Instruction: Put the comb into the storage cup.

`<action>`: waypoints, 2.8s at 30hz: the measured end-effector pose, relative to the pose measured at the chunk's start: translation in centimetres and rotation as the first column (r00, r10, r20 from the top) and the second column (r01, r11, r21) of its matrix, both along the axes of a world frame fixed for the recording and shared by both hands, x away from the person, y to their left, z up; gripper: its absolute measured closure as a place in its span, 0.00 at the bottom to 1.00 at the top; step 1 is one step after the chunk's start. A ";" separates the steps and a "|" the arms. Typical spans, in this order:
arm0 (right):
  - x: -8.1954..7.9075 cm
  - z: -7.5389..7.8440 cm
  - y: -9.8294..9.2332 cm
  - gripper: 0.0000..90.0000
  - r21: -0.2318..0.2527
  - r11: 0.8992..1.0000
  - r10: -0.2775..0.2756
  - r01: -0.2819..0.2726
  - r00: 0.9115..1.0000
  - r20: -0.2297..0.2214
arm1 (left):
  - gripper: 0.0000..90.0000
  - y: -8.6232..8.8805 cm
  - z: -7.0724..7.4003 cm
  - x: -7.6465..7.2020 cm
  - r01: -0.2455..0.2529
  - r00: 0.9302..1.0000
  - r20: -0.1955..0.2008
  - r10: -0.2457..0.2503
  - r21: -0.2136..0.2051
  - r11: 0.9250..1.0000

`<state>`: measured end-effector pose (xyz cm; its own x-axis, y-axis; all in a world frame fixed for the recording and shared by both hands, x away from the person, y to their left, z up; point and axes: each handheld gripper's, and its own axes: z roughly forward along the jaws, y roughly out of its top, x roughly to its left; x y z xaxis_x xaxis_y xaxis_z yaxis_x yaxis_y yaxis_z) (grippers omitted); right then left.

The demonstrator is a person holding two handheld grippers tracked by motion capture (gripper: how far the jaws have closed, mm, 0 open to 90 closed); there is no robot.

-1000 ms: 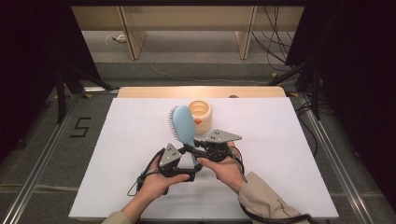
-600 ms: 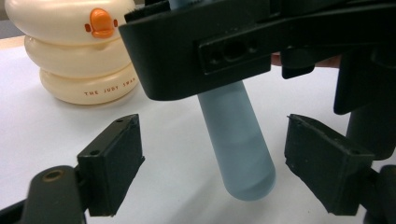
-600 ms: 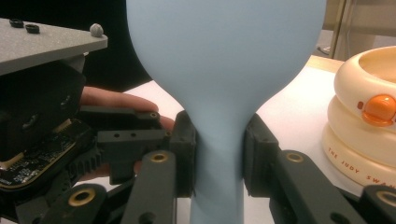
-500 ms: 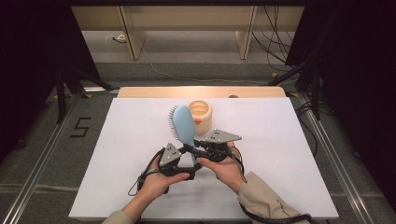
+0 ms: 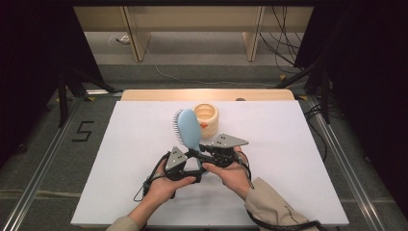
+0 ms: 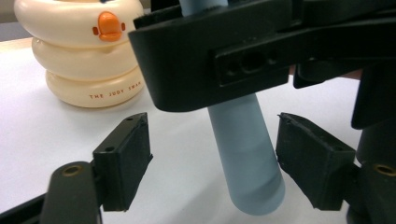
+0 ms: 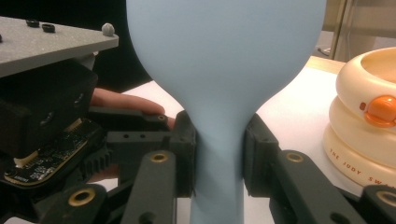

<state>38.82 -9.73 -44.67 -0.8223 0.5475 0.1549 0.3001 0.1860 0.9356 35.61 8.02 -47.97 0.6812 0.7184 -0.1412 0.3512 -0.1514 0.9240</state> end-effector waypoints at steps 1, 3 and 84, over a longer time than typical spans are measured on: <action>0.0 0.0 0.0 0.78 0.001 1.000 -0.001 0.001 1.000 0.000 | 0.30 0.0 0.0 0.0 -0.002 1.000 0.000 0.002 -0.001 1.000; 0.0 0.0 0.0 0.78 0.000 1.000 -0.001 0.001 1.000 0.002 | 0.31 0.0 0.0 0.0 -0.002 1.000 -0.002 0.002 -0.007 1.000; 0.4 1.3 -0.1 0.38 -0.067 0.995 -0.073 0.070 0.997 -0.038 | 0.73 0.2 -0.9 -0.1 0.022 0.985 -0.153 -0.074 -0.322 0.947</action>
